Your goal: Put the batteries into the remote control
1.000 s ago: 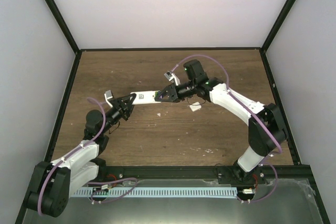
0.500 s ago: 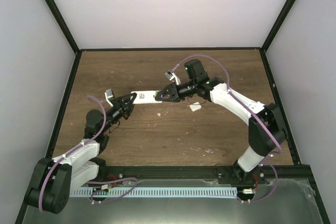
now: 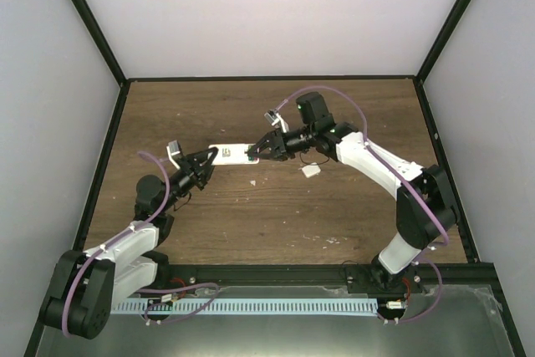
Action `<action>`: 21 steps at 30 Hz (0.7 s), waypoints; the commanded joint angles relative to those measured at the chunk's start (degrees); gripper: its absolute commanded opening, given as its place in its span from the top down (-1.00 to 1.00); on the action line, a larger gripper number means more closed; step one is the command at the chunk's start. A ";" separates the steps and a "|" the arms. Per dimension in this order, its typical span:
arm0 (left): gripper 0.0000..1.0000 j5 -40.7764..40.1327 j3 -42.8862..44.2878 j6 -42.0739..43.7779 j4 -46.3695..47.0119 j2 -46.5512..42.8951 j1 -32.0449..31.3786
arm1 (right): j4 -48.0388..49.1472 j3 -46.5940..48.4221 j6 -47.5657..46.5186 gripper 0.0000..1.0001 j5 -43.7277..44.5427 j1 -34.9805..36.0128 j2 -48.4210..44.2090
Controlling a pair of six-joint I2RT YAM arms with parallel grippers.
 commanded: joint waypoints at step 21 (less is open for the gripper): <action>1.00 2.82 1.66 3.32 3.68 3.67 -0.33 | -1.07 2.05 -3.43 0.30 4.11 -3.44 -4.05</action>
